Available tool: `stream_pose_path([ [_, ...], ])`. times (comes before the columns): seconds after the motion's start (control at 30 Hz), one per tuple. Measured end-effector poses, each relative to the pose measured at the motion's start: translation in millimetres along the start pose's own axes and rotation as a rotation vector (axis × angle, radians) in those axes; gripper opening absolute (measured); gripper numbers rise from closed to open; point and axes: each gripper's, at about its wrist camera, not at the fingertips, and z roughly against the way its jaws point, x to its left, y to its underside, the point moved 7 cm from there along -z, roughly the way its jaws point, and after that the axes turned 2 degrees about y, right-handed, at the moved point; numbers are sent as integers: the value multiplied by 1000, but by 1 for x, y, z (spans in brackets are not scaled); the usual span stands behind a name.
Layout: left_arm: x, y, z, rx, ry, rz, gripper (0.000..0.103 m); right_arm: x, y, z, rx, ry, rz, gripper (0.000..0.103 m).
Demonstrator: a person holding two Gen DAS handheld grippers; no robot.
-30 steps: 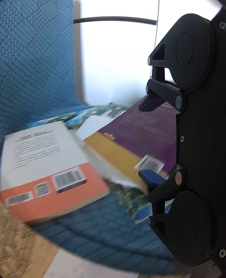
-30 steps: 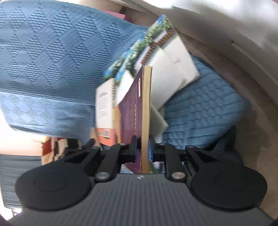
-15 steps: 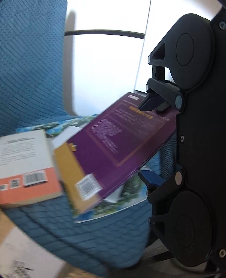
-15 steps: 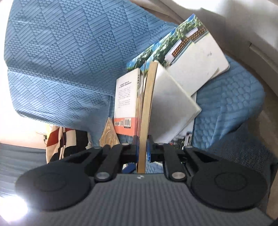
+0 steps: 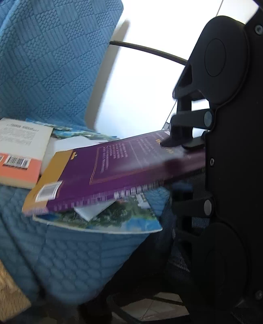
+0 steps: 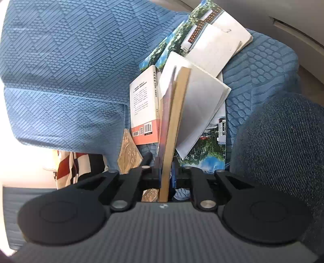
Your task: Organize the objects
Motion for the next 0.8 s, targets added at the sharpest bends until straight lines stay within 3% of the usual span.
stream_pose_path([
  [0.07,5,0,1,-1,16,32,18,-2,-1,1,-1,6,-11,17],
  [0.27,-4,0,4,-8,-6,-2,12,-8,-2,-5,33,8,-6,25],
  [0.37,-10,0,9,-12,-12,-20,12,-12,-7,-11,51,-8,-26,25],
  [0.6,-21,-4,25,-35,-31,-74,11,-16,-25,-30,52,19,-57,37],
  [0.8,-26,-5,37,-34,-46,-102,11,-26,-36,-46,38,-16,-132,35],
])
